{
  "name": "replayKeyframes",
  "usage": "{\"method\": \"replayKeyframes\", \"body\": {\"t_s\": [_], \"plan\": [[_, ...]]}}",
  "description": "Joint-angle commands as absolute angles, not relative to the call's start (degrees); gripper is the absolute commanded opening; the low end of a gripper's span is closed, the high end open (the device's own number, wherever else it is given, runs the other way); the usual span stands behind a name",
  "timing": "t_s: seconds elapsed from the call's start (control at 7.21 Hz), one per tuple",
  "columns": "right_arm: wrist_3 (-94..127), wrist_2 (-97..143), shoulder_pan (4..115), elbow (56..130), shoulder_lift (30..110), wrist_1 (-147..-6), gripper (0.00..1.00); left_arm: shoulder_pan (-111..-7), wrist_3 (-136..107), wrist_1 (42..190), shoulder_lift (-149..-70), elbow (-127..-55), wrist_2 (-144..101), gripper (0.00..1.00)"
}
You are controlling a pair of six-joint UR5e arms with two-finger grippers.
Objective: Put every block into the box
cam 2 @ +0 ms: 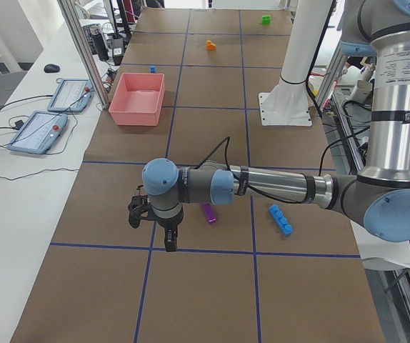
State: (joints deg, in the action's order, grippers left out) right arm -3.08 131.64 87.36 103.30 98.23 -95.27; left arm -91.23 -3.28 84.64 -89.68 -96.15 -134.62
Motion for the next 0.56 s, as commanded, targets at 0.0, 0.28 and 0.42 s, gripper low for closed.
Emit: {"method": "replayKeyframes", "body": {"t_s": [0.0,0.28,0.42], "plan": [[-3.1,131.5,87.4,103.3,98.3,-95.3,1.0,-91.2,-3.3,84.6,-89.6,-96.2,-134.6,1.0],[-3.1,131.6,87.4,103.4,98.3,-95.3,1.0,-91.2,-2.9,84.6,-89.6,-96.1,-134.6,1.0],[-3.0,131.7,87.4,103.5,98.3,-95.3,1.0,-91.1,-2.7,84.8,-89.2,-96.2,-134.7,1.0]]}}
